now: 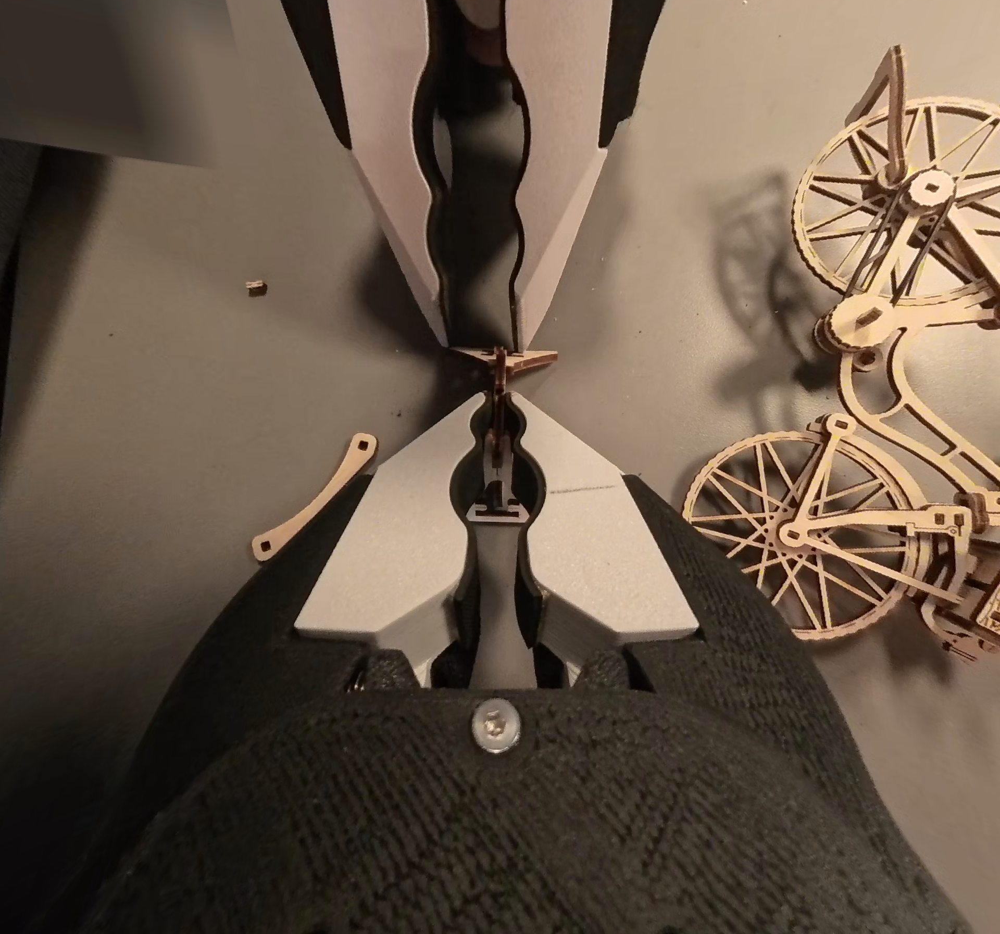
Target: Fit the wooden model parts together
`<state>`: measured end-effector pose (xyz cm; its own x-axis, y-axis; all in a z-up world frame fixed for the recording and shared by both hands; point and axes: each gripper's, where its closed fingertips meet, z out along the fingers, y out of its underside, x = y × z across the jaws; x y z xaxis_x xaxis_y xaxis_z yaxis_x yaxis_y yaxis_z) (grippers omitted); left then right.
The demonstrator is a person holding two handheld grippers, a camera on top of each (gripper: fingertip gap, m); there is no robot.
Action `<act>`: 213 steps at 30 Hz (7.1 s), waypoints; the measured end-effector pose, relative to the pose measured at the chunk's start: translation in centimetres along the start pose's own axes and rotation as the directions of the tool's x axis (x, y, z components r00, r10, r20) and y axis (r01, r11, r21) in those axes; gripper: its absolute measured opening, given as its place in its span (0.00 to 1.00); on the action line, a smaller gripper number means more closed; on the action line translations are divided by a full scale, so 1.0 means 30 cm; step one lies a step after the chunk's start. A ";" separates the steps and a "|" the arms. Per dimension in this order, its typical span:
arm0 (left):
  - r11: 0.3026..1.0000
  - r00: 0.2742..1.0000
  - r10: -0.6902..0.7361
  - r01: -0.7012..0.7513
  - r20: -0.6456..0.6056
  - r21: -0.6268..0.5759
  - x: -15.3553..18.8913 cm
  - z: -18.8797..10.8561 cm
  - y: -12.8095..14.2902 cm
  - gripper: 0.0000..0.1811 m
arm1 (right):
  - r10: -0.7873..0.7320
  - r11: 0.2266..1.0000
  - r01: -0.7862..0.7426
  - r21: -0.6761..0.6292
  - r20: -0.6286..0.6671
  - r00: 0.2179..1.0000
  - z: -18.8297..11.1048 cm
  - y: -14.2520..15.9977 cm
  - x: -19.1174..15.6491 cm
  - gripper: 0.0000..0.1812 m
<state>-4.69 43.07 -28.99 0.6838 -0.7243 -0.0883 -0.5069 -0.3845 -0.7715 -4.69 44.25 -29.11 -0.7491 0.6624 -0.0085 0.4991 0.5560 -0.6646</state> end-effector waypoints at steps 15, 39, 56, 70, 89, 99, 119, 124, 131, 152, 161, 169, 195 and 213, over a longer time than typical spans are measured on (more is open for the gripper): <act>1.000 0.998 -0.014 0.014 0.059 0.000 -0.027 -0.002 0.000 0.12 | 0.018 1.000 -0.018 0.003 -0.001 1.000 0.001 -0.001 0.001 0.00; 1.000 1.000 0.010 -0.010 0.009 0.001 0.001 -0.003 0.000 0.08 | 0.030 0.999 -0.030 0.020 -0.003 1.000 0.002 -0.003 0.001 0.00; 1.000 0.999 0.017 -0.017 0.027 0.001 -0.005 -0.001 -0.002 0.06 | 0.048 0.998 -0.048 0.029 0.002 0.999 0.002 -0.004 0.001 0.00; 0.999 0.997 0.049 -0.049 0.054 0.010 -0.003 0.001 -0.010 0.08 | 0.078 0.996 -0.079 0.051 0.020 0.997 0.000 -0.002 0.001 0.00; 0.998 0.996 0.056 -0.057 0.071 0.014 -0.005 0.001 -0.016 0.14 | 0.073 0.996 -0.073 0.057 0.017 0.997 0.001 -0.003 0.001 0.00; 0.998 0.995 0.065 -0.066 0.078 0.009 0.002 0.004 -0.015 0.11 | 0.077 0.995 -0.078 0.060 0.018 0.997 0.001 -0.002 0.001 0.01; 0.999 0.999 0.004 -0.007 0.054 0.041 0.000 -0.002 -0.030 0.04 | 0.039 0.998 -0.037 0.057 -0.024 0.999 0.006 -0.007 -0.008 0.00; 0.999 1.000 -0.019 0.018 0.023 0.043 0.003 -0.002 -0.029 0.05 | 0.040 0.996 -0.038 0.076 -0.025 0.999 0.006 -0.007 -0.009 0.00; 1.000 1.000 -0.014 0.014 0.026 0.013 0.010 -0.005 -0.009 0.11 | 0.042 0.996 -0.040 0.086 -0.026 0.999 0.006 -0.008 -0.007 0.00; 0.999 0.998 -0.027 0.026 0.052 0.026 -0.007 -0.002 -0.021 0.05 | -0.001 0.999 0.008 0.047 -0.147 0.989 0.006 -0.009 0.004 0.00; 0.999 0.999 -0.031 0.030 0.042 0.036 -0.007 -0.004 -0.022 0.05 | 0.014 0.998 -0.004 0.063 -0.153 0.988 0.008 -0.010 0.005 0.01; 0.999 0.999 -0.037 0.037 0.015 0.007 0.000 -0.018 0.006 0.12 | 0.024 0.995 -0.009 0.097 -0.149 0.989 0.015 -0.020 0.003 0.00; 0.998 0.983 0.055 -0.055 -0.175 0.006 -0.011 0.007 0.001 0.21 | 0.018 0.994 -0.004 0.106 -0.126 0.992 0.014 -0.020 -0.001 0.01; 0.999 0.993 0.040 -0.039 -0.111 0.008 -0.021 0.015 -0.008 0.18 | -0.023 0.992 0.039 0.122 -0.133 0.991 0.014 -0.018 0.001 0.01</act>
<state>-4.76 43.86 -29.04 0.6009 -0.7978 -0.0485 -0.5289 -0.3514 -0.7725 -5.15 43.76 -29.08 -0.6959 0.7103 0.1058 0.4127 0.5161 -0.7505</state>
